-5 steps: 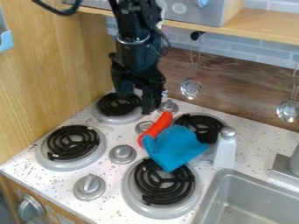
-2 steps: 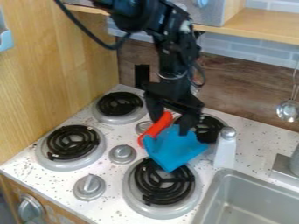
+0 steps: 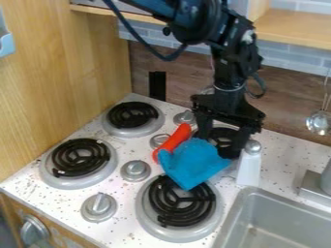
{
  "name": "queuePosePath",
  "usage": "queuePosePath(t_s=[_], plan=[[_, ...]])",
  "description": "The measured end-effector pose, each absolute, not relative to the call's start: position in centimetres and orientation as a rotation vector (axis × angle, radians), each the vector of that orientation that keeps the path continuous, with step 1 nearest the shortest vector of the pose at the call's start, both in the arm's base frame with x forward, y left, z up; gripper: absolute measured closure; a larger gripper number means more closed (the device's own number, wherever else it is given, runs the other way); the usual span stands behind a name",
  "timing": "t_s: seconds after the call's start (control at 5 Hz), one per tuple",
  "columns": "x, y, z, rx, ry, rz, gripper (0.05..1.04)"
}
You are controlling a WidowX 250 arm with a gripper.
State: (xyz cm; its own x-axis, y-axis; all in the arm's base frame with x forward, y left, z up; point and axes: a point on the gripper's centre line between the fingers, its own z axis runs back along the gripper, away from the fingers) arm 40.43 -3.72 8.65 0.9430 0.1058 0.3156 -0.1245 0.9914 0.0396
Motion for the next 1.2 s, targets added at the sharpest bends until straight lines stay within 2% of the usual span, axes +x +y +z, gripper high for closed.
queuePosePath(t_s=[0.2,0.6,1.2], plan=[[42.1,-4.9,8.0,0.057,-0.286,0.165,0.082],[43.4,-5.4,6.7,0.099,-0.205,0.281,0.082],[43.4,-5.7,6.7,0.08,-0.205,0.345,0.082]])
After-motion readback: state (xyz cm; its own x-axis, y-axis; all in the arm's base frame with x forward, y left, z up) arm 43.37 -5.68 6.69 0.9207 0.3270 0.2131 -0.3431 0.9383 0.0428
